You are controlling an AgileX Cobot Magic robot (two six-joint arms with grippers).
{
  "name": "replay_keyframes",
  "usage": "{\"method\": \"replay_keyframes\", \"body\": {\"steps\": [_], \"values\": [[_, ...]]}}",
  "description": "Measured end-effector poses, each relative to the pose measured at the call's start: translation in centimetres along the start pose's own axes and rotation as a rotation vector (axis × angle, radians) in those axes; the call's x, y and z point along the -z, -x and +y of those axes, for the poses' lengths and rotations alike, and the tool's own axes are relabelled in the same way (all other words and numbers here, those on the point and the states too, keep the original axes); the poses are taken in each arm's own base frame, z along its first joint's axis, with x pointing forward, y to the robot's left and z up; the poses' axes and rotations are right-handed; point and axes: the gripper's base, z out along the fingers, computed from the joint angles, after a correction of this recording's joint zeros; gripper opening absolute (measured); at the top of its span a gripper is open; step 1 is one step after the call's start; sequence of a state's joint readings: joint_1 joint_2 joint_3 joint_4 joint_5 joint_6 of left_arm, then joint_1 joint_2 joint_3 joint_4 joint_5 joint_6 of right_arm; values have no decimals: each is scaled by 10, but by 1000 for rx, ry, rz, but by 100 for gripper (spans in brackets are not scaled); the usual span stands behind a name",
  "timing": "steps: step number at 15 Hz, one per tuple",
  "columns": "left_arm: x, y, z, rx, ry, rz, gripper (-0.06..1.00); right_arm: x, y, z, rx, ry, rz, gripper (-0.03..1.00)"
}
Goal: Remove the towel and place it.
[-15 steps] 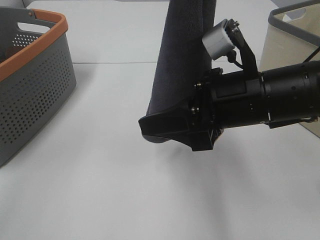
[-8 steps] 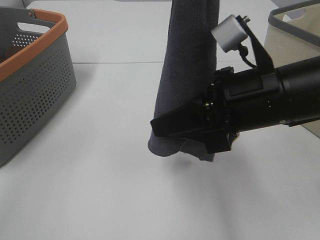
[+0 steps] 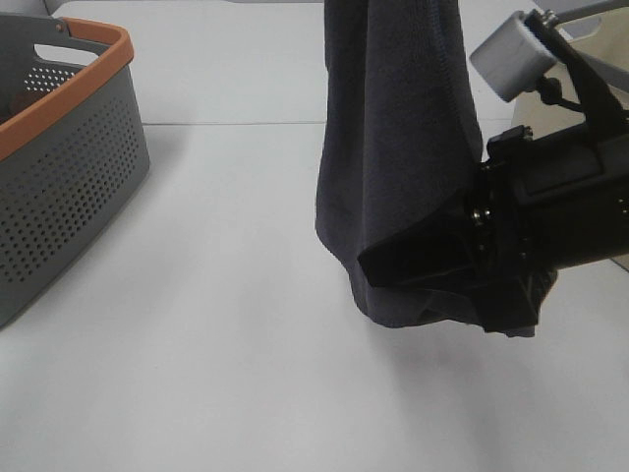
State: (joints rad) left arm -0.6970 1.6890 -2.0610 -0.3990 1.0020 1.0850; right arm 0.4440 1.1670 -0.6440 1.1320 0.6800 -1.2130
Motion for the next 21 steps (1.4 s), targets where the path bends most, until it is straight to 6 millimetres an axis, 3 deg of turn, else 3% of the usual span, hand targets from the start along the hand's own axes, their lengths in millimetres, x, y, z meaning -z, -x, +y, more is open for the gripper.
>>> {"method": "replay_keyframes", "body": {"steps": [4, 7, 9, 18, 21], "values": [[0, 0, 0, 0, 0, 0, 0, 16, -2, 9, 5, -51, 21, 19], [0, 0, 0, 0, 0, 0, 0, 27, -6, 17, 3, -65, 45, 4], [0, 0, 0, 0, 0, 0, 0, 28, -6, 20, -26, -42, 57, 0], [0, -2, 1, 52, 10, 20, 0, 37, 2, 33, -39, 57, 117, 0], [-6, -20, 1, 90, 10, 197, 0, 37, 1, 30, -62, 26, 143, 0]]}}
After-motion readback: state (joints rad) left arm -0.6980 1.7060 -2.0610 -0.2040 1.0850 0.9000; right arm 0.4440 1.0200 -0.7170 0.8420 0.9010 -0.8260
